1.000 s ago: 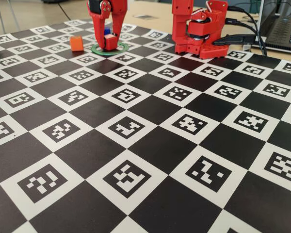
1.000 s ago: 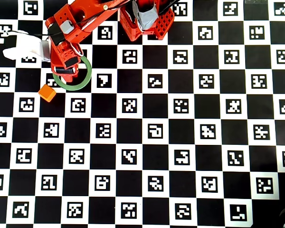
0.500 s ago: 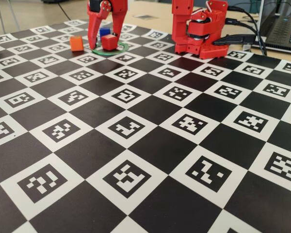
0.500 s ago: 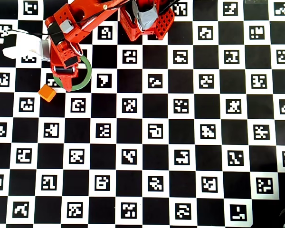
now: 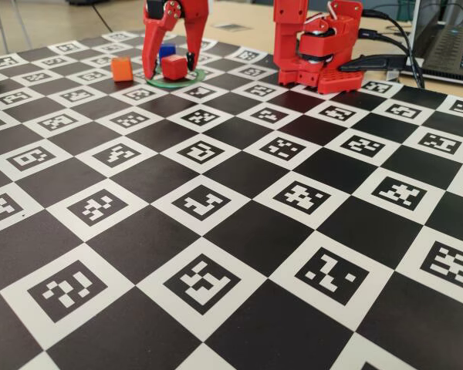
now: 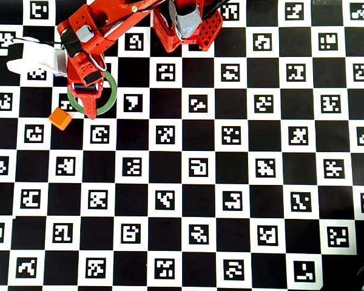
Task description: Grab the red cube then put it in the green circle then put the blue cube on top and finally the orange cube on top
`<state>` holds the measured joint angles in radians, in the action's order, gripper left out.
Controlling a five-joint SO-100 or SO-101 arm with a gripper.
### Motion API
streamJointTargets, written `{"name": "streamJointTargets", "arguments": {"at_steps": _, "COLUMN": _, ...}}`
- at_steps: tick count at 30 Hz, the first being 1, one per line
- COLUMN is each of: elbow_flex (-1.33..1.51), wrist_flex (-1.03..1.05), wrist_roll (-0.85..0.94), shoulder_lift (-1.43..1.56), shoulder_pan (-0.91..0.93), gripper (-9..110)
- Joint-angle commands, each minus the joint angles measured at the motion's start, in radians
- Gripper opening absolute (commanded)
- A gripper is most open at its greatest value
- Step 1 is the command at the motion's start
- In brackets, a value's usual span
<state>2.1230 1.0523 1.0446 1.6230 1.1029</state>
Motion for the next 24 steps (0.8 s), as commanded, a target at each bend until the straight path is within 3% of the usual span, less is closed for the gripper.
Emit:
{"name": "streamJointTargets", "arguments": {"at_steps": 1, "elbow_flex": -0.069, "wrist_flex": 0.02, "wrist_roll": -0.006, "shoulder_lift": 0.118, "shoulder_pan": -0.005, "gripper": 46}}
{"name": "streamJointTargets", "arguments": {"at_steps": 24, "elbow_flex": -0.319, "wrist_flex": 0.314, "wrist_roll": 0.052, "shoulder_lift": 0.25, "shoulder_pan": 0.06, "gripper": 46}}
